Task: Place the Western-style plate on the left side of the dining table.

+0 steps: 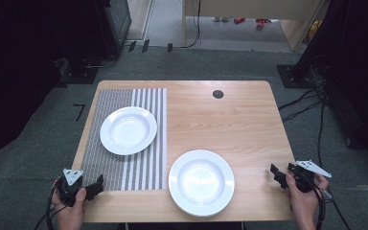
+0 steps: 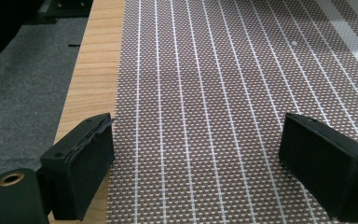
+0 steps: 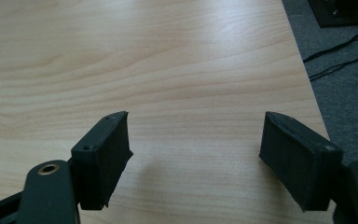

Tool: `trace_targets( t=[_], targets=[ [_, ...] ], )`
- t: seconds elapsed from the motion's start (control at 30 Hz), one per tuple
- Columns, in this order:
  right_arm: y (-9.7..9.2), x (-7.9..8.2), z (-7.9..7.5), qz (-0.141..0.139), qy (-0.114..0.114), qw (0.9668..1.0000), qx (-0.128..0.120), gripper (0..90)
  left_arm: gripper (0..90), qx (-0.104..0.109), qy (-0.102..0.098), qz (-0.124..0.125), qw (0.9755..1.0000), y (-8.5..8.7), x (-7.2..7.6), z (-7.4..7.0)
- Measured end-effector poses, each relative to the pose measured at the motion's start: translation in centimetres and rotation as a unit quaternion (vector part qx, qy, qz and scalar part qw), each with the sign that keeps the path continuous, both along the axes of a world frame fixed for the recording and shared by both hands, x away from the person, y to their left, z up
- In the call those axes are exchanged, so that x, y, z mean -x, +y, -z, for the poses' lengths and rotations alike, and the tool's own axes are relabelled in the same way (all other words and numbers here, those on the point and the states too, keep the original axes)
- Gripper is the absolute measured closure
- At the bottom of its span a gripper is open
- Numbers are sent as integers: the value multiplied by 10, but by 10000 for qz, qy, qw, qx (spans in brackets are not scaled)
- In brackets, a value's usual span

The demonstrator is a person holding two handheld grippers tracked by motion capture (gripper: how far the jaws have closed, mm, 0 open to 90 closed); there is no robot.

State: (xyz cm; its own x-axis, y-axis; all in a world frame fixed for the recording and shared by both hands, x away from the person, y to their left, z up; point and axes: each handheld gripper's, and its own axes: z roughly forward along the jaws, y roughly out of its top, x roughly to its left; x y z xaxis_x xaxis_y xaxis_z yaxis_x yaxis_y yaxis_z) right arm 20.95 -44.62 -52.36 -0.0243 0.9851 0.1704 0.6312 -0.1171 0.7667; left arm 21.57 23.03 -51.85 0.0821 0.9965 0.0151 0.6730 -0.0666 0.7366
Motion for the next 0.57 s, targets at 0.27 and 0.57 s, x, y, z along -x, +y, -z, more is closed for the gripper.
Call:
trace_targets(
  t=[0.27, 0.57],
  targets=[
    [14, -4, 2, -207, 247, 9969, 720, 207, 102, 69, 30, -14, 10000, 1, 0, 0],
    [14, -4, 2, -207, 247, 9969, 722, 205, 102, 71, 32, -16, 10000, 1, 0, 0]
  ],
)
